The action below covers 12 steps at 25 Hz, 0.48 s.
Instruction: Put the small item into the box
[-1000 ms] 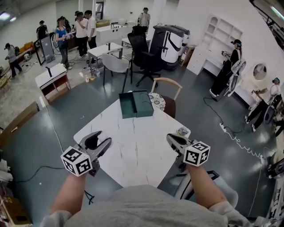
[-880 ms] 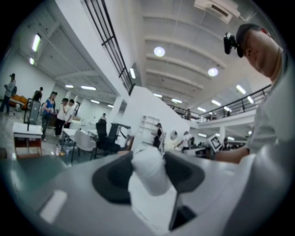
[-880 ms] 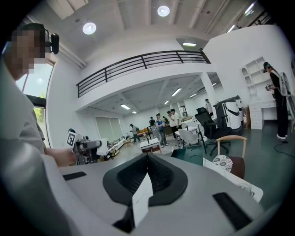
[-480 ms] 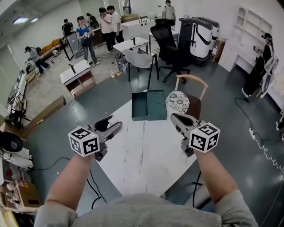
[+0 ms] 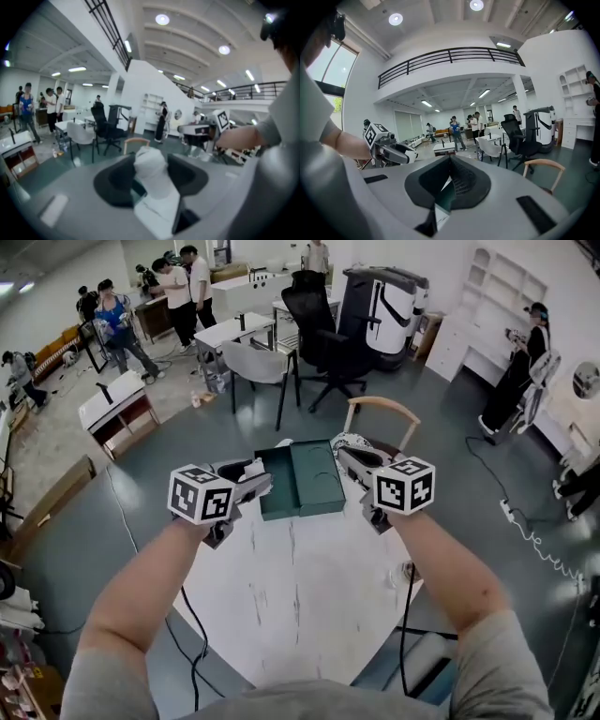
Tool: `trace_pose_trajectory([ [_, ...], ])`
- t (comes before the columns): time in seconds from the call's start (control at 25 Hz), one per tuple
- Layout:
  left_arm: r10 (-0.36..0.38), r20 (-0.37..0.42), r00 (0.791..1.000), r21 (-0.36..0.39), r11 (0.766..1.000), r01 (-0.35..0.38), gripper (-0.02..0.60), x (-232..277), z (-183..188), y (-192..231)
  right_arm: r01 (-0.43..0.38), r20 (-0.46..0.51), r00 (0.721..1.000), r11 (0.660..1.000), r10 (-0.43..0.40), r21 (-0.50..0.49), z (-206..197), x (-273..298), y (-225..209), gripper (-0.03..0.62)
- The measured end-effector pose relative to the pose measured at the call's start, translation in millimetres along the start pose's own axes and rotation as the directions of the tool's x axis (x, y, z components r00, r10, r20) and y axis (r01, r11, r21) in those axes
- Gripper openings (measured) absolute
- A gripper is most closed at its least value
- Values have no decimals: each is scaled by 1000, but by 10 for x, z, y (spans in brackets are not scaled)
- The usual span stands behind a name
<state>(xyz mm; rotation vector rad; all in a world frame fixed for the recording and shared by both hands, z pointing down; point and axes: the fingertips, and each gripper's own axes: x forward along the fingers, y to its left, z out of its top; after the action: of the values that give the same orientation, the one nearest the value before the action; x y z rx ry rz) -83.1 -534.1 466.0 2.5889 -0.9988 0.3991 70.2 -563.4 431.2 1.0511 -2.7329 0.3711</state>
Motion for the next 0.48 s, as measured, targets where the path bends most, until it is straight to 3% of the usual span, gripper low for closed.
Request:
trace_pose_trajectory([
  [0.2, -1, -57, 998, -82, 997, -4, 221, 488, -259, 515, 39, -49, 998, 999, -39, 6, -182, 598, -316, 8],
  [0.48, 36, -146, 989, -94, 994, -50, 219, 1087, -496, 1130, 63, -86, 994, 998, -64, -15, -448, 1189, -747, 8],
])
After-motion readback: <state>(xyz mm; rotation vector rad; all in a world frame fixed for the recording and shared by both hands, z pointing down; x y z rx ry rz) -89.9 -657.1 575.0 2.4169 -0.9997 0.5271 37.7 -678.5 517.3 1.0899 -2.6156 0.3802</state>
